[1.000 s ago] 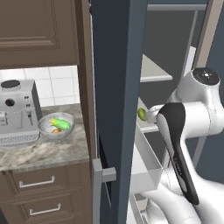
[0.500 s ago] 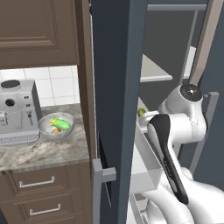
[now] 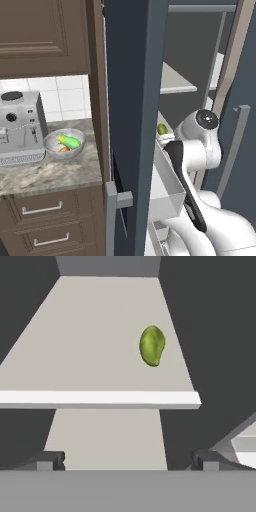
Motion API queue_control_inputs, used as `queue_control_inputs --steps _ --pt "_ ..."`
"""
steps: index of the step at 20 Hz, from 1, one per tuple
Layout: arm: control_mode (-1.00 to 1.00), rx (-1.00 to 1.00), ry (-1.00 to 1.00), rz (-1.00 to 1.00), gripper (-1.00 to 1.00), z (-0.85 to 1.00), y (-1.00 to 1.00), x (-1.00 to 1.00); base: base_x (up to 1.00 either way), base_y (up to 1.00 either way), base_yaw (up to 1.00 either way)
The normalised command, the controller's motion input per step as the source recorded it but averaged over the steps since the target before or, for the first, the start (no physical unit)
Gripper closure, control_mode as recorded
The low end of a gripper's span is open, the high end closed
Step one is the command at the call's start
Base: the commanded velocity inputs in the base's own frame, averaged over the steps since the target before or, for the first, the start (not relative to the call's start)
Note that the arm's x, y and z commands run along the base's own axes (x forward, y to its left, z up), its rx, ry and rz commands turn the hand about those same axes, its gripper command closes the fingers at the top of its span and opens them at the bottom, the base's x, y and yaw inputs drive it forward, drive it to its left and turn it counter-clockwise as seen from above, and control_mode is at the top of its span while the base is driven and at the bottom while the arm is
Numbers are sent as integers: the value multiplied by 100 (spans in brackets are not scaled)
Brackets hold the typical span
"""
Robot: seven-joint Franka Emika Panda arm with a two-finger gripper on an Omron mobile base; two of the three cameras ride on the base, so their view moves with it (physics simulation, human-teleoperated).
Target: Take the mango, corn, and mango from the freezer and place them in the bowl on the counter.
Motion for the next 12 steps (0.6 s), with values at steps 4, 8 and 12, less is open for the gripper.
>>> queue_control_inputs --steps 4,8,12 --pt "-100 1 0 -4 -100 -5 -1 33 0 0 0" --pt "-100 0 0 -6 -100 0 0 32 0 0 0" --pt "-100 0 4 -7 -100 0 0 22 0 0 0"
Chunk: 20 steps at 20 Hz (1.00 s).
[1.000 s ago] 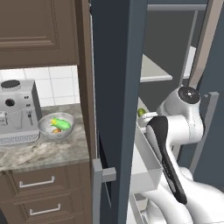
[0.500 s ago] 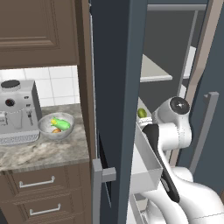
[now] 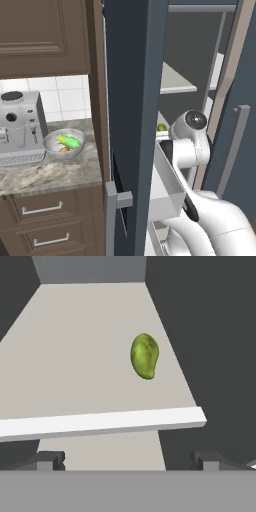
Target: Take the mango, corn, and mango from the freezer and place them in the bowl on the counter.
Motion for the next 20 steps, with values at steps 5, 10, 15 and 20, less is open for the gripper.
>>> queue_control_inputs --steps 5,10,15,20 --pt "-100 0 14 -2 -100 1 0 12 0 0 0" --pt "-100 0 5 0 -100 0 0 28 0 0 0" --pt "-100 0 0 0 -100 -3 -2 26 0 0 0" --pt "-100 0 0 0 -100 0 -3 16 0 0 0"
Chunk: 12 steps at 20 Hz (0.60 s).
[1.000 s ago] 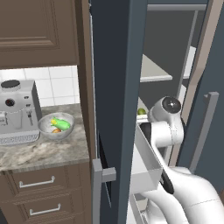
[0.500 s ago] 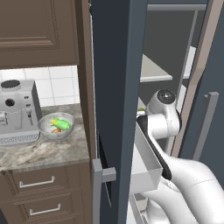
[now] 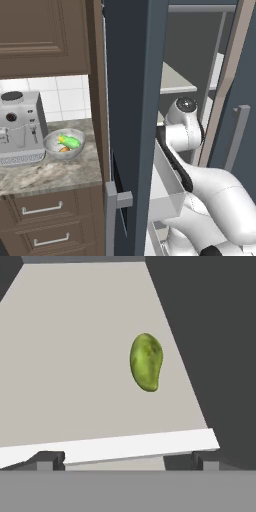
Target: Take the mango, corn, and mango from the freezer and place them in the bowl on the counter.
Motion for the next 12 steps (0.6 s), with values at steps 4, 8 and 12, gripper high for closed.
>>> queue_control_inputs --steps 4,8,12 --pt "-100 0 0 0 -100 -1 -6 28 0 0 0" --pt "-100 0 0 0 -100 -9 -6 30 0 0 0" --pt "-100 0 0 0 -100 -4 -11 27 0 0 0"
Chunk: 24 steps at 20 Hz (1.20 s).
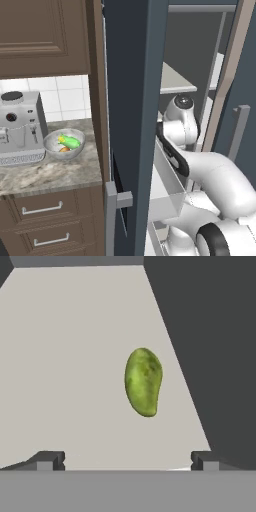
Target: Take the mango, corn, and mango from the freezer and place them in the bowl on the counter.
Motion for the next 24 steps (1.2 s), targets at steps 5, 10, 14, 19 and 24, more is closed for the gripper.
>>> queue_control_inputs --steps 5,10,14,19,24 --pt "-100 0 0 0 -100 -10 -10 19 0 0 0" --pt "-100 0 0 0 -100 -24 -1 14 0 0 0" --pt "-100 0 0 0 -100 -25 0 13 0 0 0" --pt "-100 0 0 0 -100 -14 0 26 0 0 0" --pt "-100 0 0 -3 -100 -3 -5 21 0 0 0"
